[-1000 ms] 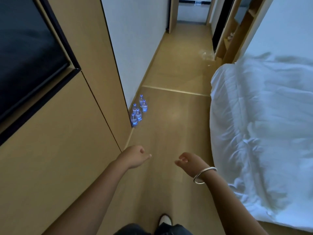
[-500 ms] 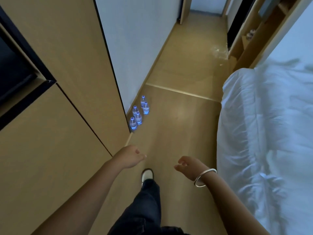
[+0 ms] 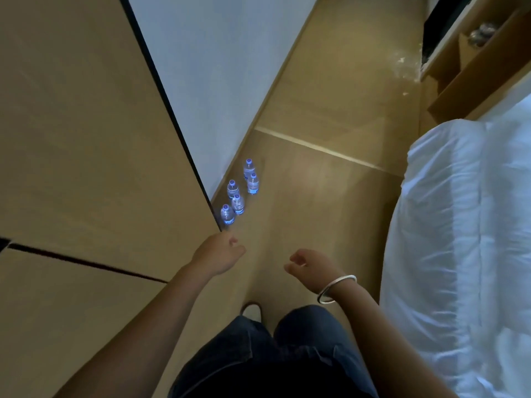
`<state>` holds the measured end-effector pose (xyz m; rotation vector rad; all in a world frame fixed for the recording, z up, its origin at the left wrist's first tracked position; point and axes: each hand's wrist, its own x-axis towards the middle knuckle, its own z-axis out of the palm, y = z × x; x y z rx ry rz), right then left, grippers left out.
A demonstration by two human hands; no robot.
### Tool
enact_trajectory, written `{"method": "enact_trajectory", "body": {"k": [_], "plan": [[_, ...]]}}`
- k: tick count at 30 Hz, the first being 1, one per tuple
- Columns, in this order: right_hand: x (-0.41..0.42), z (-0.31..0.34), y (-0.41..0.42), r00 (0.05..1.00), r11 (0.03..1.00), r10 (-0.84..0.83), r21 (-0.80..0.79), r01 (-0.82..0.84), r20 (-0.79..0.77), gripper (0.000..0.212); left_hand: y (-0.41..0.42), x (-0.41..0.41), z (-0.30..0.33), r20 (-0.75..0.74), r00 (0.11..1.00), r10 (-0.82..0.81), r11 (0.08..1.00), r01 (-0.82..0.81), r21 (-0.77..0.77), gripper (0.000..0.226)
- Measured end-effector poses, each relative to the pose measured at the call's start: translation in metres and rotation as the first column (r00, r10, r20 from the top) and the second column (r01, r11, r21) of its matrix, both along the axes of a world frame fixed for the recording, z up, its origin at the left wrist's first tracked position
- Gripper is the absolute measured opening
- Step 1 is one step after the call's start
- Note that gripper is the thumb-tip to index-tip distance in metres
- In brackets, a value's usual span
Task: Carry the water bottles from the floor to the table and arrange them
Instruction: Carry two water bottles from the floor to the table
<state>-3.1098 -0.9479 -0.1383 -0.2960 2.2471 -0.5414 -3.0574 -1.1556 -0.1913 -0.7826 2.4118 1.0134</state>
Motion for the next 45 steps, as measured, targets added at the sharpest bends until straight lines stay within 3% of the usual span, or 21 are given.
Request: {"method": "enact_trajectory", "body": {"k": [4, 7, 15, 22, 28, 35, 40, 45], "plan": [[-0.052, -0.011, -0.010, 1.000, 1.000, 0.016, -0.001, -0.016, 0.026, 0.031, -0.008, -0.032, -0.020, 0.039, 0.998, 0.050, 0.999, -0.051, 0.006, 0.020], [-0.098, -0.023, -0.014, 0.998, 0.998, 0.062, -0.008, -0.062, 0.030, 0.016, -0.010, -0.063, -0.034, 0.076, 0.995, 0.071, 0.997, -0.072, 0.012, 0.022], [-0.232, -0.049, -0.025, 0.951, 0.958, 0.276, 0.039, -0.284, 0.141, 0.028, -0.007, -0.159, -0.060, 0.198, 0.944, 0.264, 0.960, -0.276, 0.037, 0.044], [-0.305, -0.098, -0.055, 0.867, 0.881, 0.449, 0.056, -0.470, 0.219, 0.028, -0.023, -0.202, -0.115, 0.192, 0.838, 0.512, 0.845, -0.531, 0.065, 0.052], [-0.312, -0.218, -0.081, 0.771, 0.806, 0.544, 0.047, -0.589, 0.330, 0.019, -0.033, -0.215, -0.242, 0.351, 0.664, 0.660, 0.660, -0.736, 0.153, 0.058], [-0.301, -0.392, -0.142, 0.806, 0.843, 0.509, 0.015, -0.538, 0.302, 0.020, -0.090, -0.232, -0.400, 0.384, 0.573, 0.724, 0.598, -0.799, 0.063, 0.071], [-0.300, -0.514, -0.196, 0.907, 0.925, 0.376, -0.026, -0.378, 0.189, 0.036, -0.126, -0.244, -0.495, 0.236, 0.583, 0.777, 0.587, -0.807, 0.063, 0.066], [-0.306, -0.584, -0.240, 0.960, 0.966, 0.250, -0.097, -0.239, 0.123, 0.058, -0.139, -0.246, -0.558, 0.131, 0.549, 0.826, 0.532, -0.834, 0.147, 0.074]]}}
